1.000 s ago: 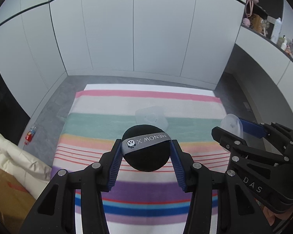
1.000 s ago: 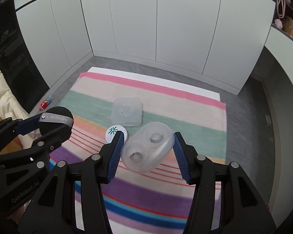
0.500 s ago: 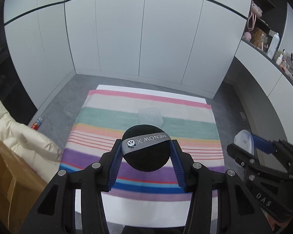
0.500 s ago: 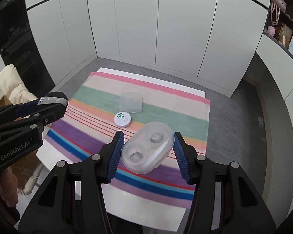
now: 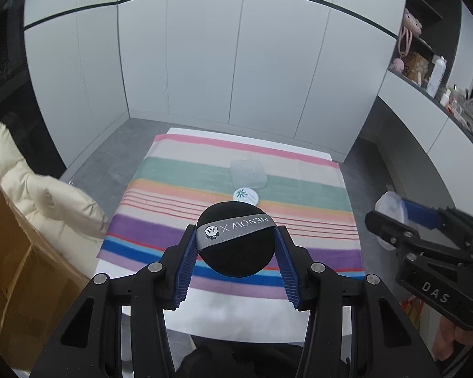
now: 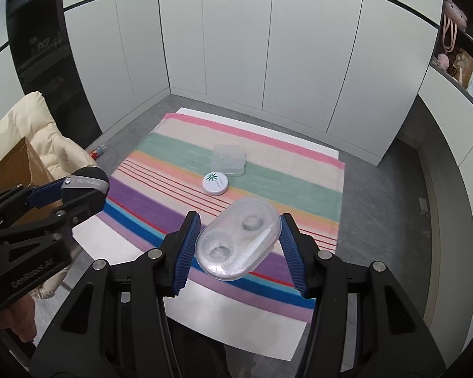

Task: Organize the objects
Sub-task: 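Carry the black puff and clear case with both tools over the armchair box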

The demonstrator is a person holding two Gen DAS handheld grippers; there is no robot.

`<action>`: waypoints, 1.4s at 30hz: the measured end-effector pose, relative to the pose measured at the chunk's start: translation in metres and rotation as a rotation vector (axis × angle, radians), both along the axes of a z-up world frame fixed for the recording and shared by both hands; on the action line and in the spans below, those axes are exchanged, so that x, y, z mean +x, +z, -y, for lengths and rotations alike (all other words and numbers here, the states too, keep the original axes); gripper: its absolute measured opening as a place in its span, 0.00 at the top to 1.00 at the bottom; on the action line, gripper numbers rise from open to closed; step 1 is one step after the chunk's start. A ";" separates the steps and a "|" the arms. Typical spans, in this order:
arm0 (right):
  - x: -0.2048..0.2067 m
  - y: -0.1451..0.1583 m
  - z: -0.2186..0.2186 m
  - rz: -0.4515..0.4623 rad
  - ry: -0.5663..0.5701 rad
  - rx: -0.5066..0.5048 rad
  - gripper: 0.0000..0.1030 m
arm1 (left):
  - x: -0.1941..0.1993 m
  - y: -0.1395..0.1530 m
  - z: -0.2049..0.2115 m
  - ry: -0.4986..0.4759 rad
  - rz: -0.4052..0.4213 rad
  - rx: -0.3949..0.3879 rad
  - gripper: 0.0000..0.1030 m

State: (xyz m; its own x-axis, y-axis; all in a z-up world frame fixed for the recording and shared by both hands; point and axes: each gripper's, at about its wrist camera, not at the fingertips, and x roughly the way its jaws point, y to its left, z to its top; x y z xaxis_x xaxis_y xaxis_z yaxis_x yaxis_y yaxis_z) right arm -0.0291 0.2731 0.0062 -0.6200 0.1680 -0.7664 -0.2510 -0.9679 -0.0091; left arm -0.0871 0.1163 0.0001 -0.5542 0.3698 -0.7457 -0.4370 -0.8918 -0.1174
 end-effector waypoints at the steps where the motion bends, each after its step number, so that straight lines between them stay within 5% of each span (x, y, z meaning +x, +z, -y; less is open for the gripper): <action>1: 0.000 -0.002 0.002 0.000 0.005 -0.004 0.48 | 0.000 -0.001 0.004 0.009 0.005 0.006 0.52; 42: -0.068 -0.008 0.113 -0.025 0.214 -0.048 0.48 | -0.013 -0.007 0.140 0.219 -0.029 0.064 0.52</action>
State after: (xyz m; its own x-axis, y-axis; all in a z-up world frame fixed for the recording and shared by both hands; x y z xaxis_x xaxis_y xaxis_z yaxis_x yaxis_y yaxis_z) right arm -0.0966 0.1599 -0.0019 -0.6568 -0.0059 -0.7540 -0.0396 -0.9983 0.0424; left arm -0.1005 -0.0232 -0.0068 -0.6471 0.2844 -0.7074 -0.2379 -0.9568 -0.1671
